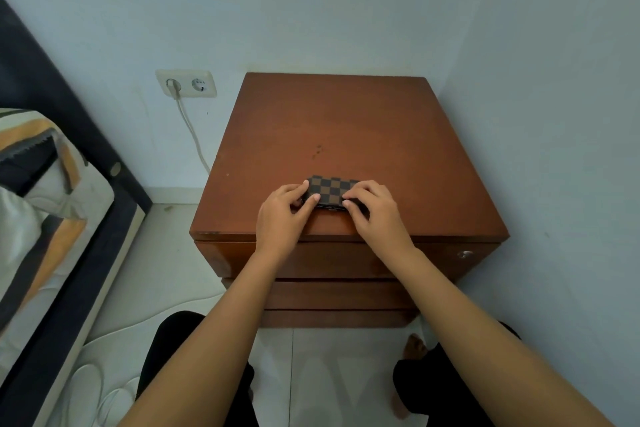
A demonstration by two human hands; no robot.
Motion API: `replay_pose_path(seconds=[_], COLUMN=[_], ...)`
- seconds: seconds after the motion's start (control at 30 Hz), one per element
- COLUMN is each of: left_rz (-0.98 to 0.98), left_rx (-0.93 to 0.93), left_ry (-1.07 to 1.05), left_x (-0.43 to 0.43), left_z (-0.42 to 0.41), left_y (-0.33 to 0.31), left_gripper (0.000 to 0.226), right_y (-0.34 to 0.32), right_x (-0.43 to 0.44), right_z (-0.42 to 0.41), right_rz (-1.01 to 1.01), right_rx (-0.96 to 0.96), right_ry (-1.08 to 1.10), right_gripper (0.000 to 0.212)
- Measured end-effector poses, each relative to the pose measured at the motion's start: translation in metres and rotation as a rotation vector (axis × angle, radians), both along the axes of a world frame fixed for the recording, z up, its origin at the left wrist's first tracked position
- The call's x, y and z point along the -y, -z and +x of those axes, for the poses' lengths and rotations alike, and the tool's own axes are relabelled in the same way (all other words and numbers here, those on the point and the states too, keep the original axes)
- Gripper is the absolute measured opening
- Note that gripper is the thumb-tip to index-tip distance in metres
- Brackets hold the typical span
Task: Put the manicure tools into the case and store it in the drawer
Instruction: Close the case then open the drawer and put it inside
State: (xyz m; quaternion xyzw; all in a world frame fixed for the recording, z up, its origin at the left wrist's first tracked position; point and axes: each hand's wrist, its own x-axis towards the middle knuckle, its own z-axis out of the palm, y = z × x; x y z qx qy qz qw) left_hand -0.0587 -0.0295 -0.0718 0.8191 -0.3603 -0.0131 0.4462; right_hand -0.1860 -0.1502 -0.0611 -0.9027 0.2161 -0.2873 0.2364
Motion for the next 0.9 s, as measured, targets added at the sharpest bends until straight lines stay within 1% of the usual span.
replay_pose_path(seconds=[0.2,0.3,0.4,0.43,0.47,0.53,0.57,0.63,0.67,0.73,0.77,0.83,0.9], left_rz=[0.042,0.062,0.086,0.06,0.008,-0.143,-0.224,-0.359,-0.387,-0.352,-0.306,-0.241,-0.239], left_rx=[0.028,-0.038,-0.173,-0.184,-0.166,-0.123,-0.148,-0.297,-0.39,-0.518,-0.535,-0.542,-0.568], left_ry=[0.01,0.065,0.132,0.102,0.028,-0.238,-0.405,-0.691,-0.765,-0.774,-0.732,-0.631,-0.609], left_x=[0.0,-0.004,-0.023,-0.034,-0.047,-0.068,-0.076,-0.088,-0.092,-0.097,-0.097,-0.096,-0.094], left_z=[0.001,-0.001,0.003,0.006,0.008,0.012,0.014,0.019,0.022,0.023,0.022,0.016,0.01], left_y=[-0.001,-0.009,-0.019,-0.02,-0.021,-0.016,-0.012,-0.003,0.004,0.018,0.024,0.028,0.027], left_gripper=[0.044,0.044,0.041,0.037,0.033,0.027,0.027,0.034,0.039,0.047,0.048,0.048,0.05], right_y=[0.0,-0.005,-0.01,-0.01,-0.009,-0.006,-0.003,0.003,0.007,0.015,0.02,0.026,0.029], right_x=[0.002,0.002,0.009,0.015,0.021,0.032,0.035,0.036,0.036,0.039,0.041,0.042,0.043], right_z=[0.001,-0.002,-0.028,-0.043,-0.059,-0.091,-0.105,-0.125,-0.132,-0.142,-0.144,-0.144,-0.143], right_rz=[-0.003,0.066,0.145,0.156,0.161,0.168,0.191,0.3,0.378,0.532,0.587,0.652,0.682], right_rx=[-0.035,-0.045,0.031,0.08,0.136,0.254,0.311,0.42,0.46,0.465,0.41,0.269,0.206], right_ry=[-0.006,0.006,0.124,0.194,0.278,0.488,0.596,0.771,0.843,0.937,0.942,0.865,0.809], right_gripper=[0.015,0.016,0.014,0.012,0.011,0.011,0.013,0.019,0.023,0.033,0.036,0.041,0.043])
